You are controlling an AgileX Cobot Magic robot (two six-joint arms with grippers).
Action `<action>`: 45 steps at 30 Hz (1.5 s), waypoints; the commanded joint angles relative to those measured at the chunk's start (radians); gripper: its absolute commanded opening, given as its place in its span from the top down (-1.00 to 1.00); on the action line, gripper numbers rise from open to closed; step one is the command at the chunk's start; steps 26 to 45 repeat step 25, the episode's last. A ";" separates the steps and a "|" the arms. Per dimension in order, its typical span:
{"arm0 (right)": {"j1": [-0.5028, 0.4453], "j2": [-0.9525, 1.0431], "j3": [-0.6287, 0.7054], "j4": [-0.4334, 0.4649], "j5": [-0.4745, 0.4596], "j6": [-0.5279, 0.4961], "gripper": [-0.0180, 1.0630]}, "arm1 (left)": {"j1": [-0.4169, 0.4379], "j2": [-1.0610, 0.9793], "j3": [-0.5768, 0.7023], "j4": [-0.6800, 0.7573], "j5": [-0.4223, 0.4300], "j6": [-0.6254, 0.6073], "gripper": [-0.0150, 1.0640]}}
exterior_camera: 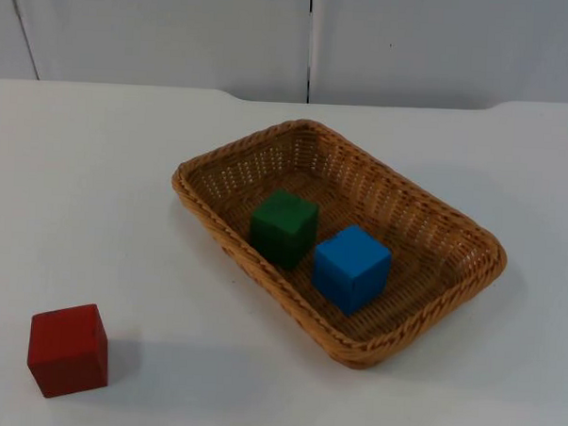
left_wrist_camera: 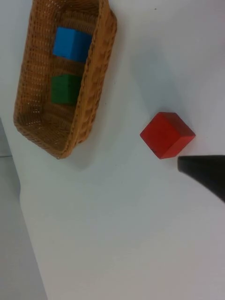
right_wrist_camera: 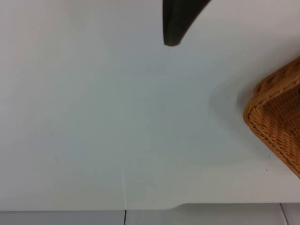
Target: Pick up one cube with each hand and place exactly two cubes into the same basket, leaving the remaining cube outside.
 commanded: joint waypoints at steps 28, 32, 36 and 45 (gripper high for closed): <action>-0.005 -0.003 0.008 0.000 -0.008 -0.004 -0.98 | 0.414 -0.004 0.004 0.002 0.000 -0.008 -0.97; -0.005 -0.003 0.008 0.000 -0.008 -0.004 -0.98 | 0.414 -0.004 0.004 0.002 0.000 -0.008 -0.97; -0.005 -0.003 0.008 0.000 -0.008 -0.004 -0.98 | 0.414 -0.004 0.004 0.002 0.000 -0.008 -0.97; -0.005 -0.003 0.008 0.000 -0.008 -0.004 -0.98 | 0.414 -0.004 0.004 0.002 0.000 -0.008 -0.97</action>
